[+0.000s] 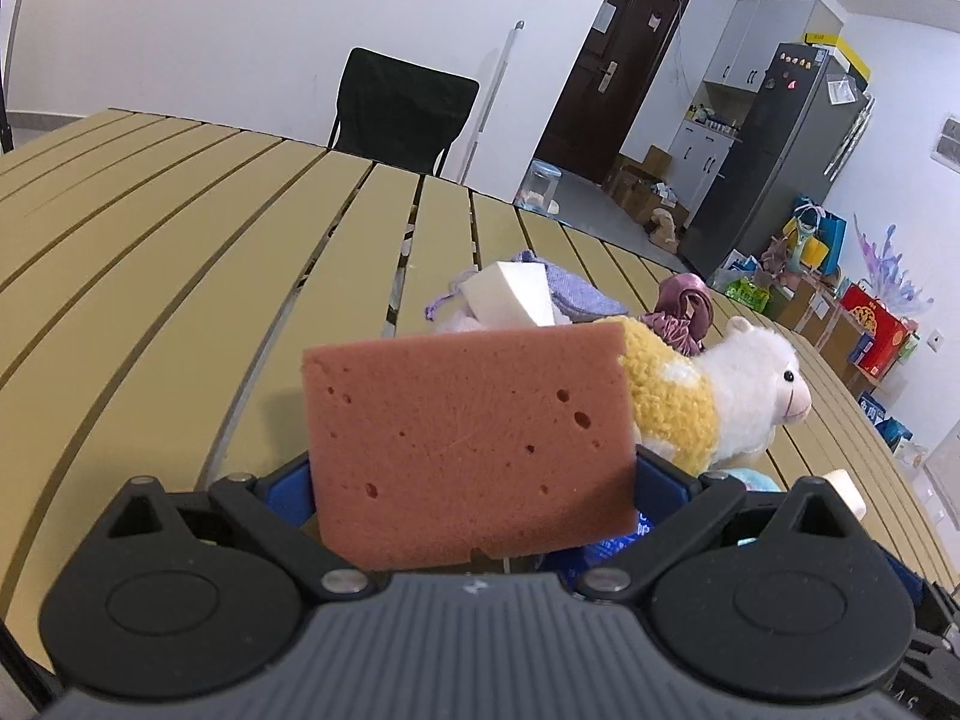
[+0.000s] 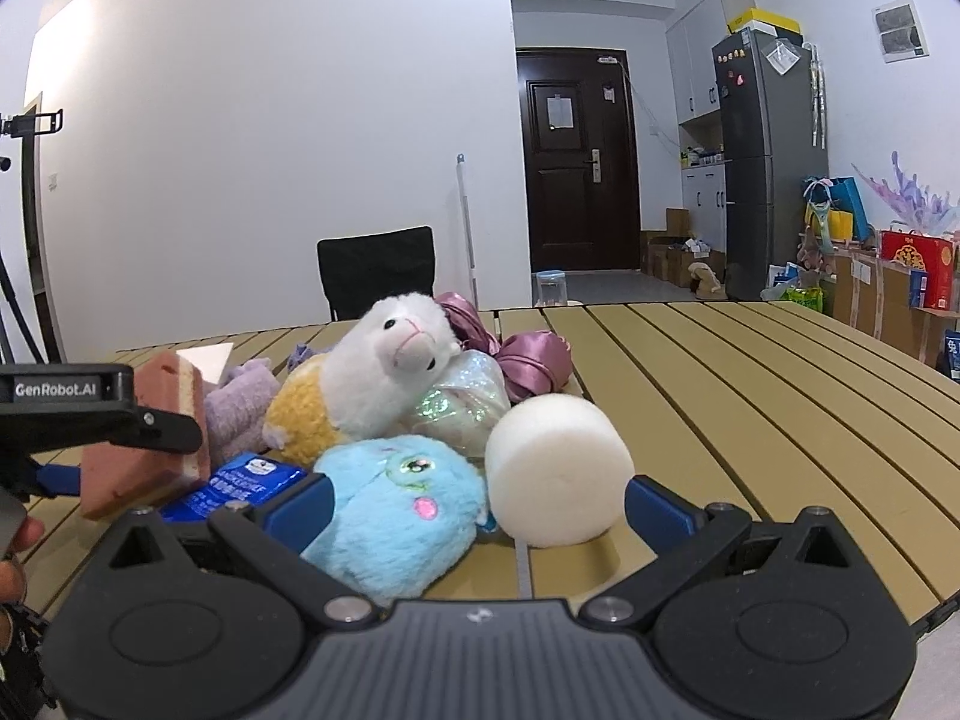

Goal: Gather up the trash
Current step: 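Grasp the pink sponge with the left gripper and lift it, then grasp the white foam cylinder with the right gripper while left holds sponge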

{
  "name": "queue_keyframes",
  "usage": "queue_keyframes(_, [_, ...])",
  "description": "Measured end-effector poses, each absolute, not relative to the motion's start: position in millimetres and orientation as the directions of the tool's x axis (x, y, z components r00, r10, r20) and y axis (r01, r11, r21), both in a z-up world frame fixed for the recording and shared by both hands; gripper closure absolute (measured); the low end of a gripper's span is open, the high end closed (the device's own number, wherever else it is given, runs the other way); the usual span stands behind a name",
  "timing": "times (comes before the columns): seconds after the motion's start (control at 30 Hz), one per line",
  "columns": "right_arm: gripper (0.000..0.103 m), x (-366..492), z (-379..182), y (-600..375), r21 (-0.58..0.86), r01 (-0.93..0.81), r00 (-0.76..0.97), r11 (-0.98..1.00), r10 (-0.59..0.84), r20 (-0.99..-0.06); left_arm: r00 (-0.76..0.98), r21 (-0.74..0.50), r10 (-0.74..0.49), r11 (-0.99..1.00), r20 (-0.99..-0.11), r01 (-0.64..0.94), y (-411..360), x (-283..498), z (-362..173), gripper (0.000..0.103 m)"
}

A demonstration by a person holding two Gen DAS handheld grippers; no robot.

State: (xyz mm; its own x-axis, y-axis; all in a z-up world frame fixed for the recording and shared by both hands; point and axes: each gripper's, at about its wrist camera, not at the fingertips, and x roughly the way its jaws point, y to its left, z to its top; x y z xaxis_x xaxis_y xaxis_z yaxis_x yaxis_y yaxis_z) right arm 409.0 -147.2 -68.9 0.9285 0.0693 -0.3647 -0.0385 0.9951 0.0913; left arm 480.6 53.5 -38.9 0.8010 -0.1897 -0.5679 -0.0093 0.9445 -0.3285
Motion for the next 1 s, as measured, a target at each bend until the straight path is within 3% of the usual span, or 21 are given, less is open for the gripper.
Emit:
queue_keyframes(0.27, [0.0, 410, -69, -152, 0.1, -0.024, 0.93, 0.995, 0.059, -0.363, 0.827, -0.25, -0.116, 0.968, -0.551, -0.031, 44, 467, -29, 0.004])
queue_keyframes(0.67, [0.0, 427, -65, -163, 0.106, 0.037, 0.94, 0.994, 0.002, -0.342, 0.889, -0.089, 0.015, 0.994, -0.458, -0.063, 23, 436, -12, 0.004])
queue_keyframes(0.9, [0.017, 441, -73, -178, 0.154, 0.055, 0.928, 0.987, 0.007, -0.372, 0.883, -0.071, 0.016, 0.996, -0.469, -0.056, 22, 437, -12, 0.003])
queue_keyframes(1.0, [0.031, 441, -77, -184, 0.205, 0.025, 0.928, 0.978, 0.054, -0.368, 0.885, -0.073, 0.009, 0.996, -0.465, -0.048, 21, 437, -11, 0.003])
